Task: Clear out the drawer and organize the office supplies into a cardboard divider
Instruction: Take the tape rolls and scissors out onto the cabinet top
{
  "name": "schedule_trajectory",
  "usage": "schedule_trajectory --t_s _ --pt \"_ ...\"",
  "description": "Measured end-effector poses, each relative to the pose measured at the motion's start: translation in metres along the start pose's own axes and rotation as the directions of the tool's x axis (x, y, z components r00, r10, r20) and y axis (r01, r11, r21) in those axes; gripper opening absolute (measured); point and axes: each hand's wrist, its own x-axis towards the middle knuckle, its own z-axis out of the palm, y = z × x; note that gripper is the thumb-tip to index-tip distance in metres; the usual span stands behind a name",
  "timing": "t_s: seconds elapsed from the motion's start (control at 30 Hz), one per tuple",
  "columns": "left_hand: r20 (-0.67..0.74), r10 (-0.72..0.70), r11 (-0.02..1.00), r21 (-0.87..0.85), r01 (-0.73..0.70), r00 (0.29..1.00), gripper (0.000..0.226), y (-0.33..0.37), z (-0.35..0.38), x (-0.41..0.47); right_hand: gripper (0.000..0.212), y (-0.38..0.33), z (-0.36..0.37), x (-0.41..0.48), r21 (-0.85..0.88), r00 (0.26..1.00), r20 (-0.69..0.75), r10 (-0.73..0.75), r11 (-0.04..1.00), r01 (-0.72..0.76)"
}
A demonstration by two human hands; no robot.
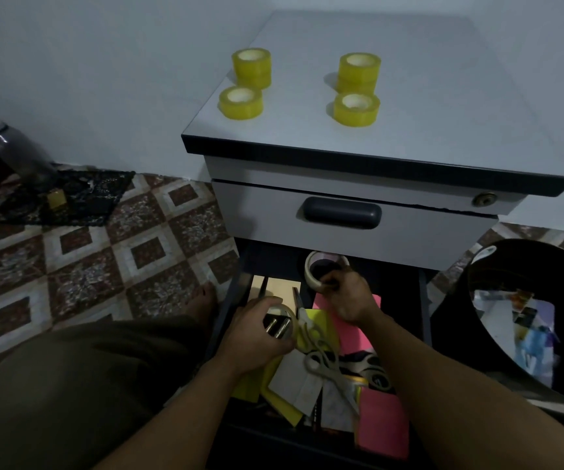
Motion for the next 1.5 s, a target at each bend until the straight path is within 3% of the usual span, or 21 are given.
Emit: schedule_trajectory --t_s 0.3,0.67,0.93,1.03,1.17,1.33,1.5 --pt "-0.019 -0.027 0.998 -0.059 0.026 0.999 0.078 0.021 -0.015 -0.009 0.008 -0.004 -0.027 -0.033 0.203 1.0 0.003 0.007 0.979 -0.007" --pt "0.028 0.111 0.994 0.005 -0.111 0.993 0.078 0.072 -0.061 -0.038 0.017 -0.03 -0.067 -0.107 0.367 0.999 -0.004 0.032 0.93 -0.029" --pt "0.01 0.298 0.952 0.067 -0.298 0.955 0.071 0.118 -0.128 -0.067 0.014 -0.089 -0.12 -0.154 0.318 0.993 -0.022 -0.113 0.941 0.114" --pt "-0.054 0.344 0.939 0.043 -0.342 0.938 0.063 0.137 -0.158 -0.073 0.013 -0.121 -0.156 -0.165 0.29 0.981 -0.029 -0.19 0.938 0.19" --pt "-0.127 0.4 0.916 0.028 -0.4 0.908 0.068 0.172 -0.199 -0.07 0.016 -0.154 -0.201 -0.164 0.243 0.946 -0.106 -0.307 0.915 0.324" --pt "-0.184 0.463 0.886 0.129 -0.446 0.867 0.076 0.215 -0.243 -0.032 0.017 -0.18 -0.252 -0.135 0.234 0.908 -0.207 -0.363 0.883 0.407" --pt "-0.23 0.459 0.887 0.166 -0.43 0.858 0.068 0.253 -0.281 0.034 0.017 -0.197 -0.291 -0.077 0.26 0.876 -0.336 -0.347 0.86 0.44"
